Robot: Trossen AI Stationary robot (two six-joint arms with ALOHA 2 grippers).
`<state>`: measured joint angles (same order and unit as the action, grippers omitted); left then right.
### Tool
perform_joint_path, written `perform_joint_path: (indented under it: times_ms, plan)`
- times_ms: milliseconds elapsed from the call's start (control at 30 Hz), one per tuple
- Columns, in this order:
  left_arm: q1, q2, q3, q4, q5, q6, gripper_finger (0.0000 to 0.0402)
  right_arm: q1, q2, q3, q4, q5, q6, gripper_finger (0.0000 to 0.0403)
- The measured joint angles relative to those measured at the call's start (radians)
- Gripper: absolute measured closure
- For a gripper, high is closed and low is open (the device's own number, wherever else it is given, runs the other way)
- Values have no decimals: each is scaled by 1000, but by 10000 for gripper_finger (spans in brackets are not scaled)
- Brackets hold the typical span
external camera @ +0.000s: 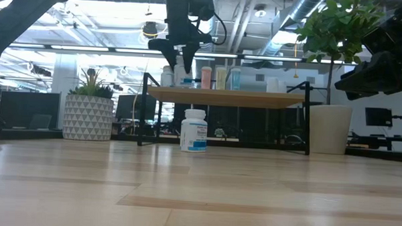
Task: Pick and place medicine bottles onto shelf by color
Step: Put the bottom white pill bottle on the shelf, then put the white medicine bottle on the shelf
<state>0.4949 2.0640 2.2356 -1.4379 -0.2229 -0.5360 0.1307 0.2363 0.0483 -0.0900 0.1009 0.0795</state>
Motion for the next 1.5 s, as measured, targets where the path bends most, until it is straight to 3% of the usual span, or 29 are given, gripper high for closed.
perform_joint_path:
  times_ms: [567,900,1067,1300,1500]
  plan:
    - [-2,0,4,7,2,19,201,0,0,0,0,0,1,370]
    - [-6,-11,120,33,7,20,200,0,0,0,0,0,0,370]
    - [-23,-36,113,15,72,18,200,0,0,0,0,0,0,370]
    - [-141,-39,113,-24,300,11,200,0,0,0,3,0,0,370]
    - [-308,-39,113,-118,289,55,200,0,0,0,6,0,0,370]
